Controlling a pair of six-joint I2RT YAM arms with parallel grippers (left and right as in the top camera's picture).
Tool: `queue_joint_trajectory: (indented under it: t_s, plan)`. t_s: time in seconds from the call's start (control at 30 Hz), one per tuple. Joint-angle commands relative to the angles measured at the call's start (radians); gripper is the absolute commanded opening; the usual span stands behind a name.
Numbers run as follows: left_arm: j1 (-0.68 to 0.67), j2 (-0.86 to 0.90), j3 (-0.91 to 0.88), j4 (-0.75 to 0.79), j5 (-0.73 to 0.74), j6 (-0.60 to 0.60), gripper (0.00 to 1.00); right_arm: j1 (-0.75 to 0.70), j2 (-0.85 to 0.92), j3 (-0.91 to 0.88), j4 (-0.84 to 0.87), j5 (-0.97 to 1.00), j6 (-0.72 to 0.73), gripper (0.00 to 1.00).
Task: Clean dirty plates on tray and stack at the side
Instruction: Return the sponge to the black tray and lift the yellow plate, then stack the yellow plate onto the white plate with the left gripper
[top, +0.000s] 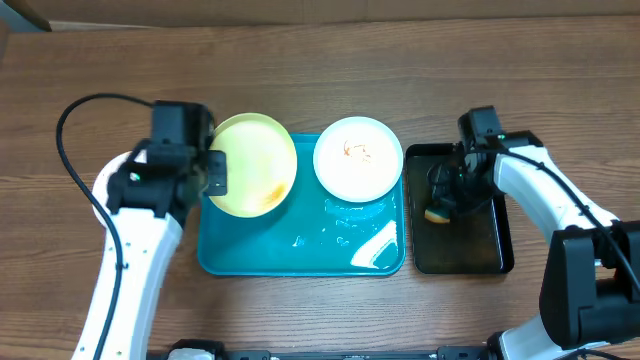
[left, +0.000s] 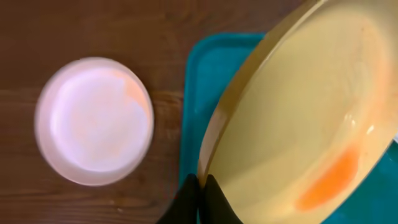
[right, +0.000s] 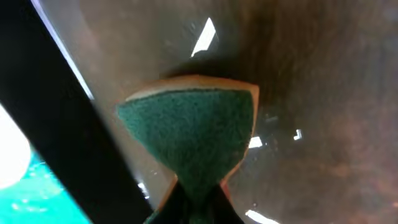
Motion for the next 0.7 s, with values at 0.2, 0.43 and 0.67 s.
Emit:
queue_joint_trajectory:
  t_s: [0.2,0.43,0.67]
  plan:
    - [-0.4,0.005,-0.003,0.074,-0.68,-0.033,0.04,-0.002,0.001,-0.052,0.052,0.019,-0.003,0.04]
    - [-0.578,0.139,-0.003,0.075,-0.946,-0.033,0.04,-0.002,0.001,-0.052,0.051,0.025,-0.003,0.04]
    - [-0.587,0.161,-0.003,0.077,-0.947,-0.051,0.04,-0.002,0.001,-0.052,0.055,0.025,-0.003,0.04]
